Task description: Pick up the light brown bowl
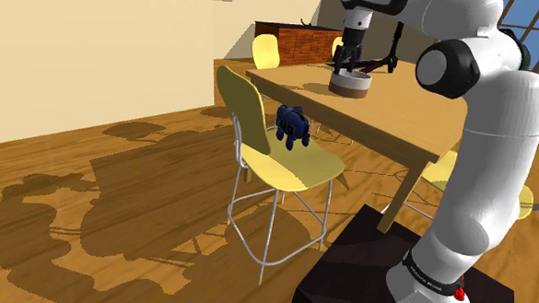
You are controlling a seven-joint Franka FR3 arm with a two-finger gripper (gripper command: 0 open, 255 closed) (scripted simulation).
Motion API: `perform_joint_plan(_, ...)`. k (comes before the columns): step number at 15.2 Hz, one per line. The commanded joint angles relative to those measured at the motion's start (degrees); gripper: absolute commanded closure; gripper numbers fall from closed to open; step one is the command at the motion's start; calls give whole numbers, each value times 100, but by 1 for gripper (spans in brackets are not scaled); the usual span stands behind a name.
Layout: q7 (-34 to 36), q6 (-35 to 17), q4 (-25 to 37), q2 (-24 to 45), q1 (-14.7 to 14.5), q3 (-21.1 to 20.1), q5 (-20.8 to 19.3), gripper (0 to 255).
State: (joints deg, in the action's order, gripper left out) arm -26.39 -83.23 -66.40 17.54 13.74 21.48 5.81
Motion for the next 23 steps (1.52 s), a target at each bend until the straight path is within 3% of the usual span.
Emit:
perform_joint_plan(1,-164,282,830,586,266,33,212,0)
perform_joint_plan(10,-136,-517,-317,226,88,21,70,0)
perform_joint_plan(11,-137,-520,-316,230,88,20,71,255)
perform_joint_plan(20,-136,-516,-316,227,88,21,71,255)
perform_joint_plan(23,-146,-221,90,341,147,23,113,255)
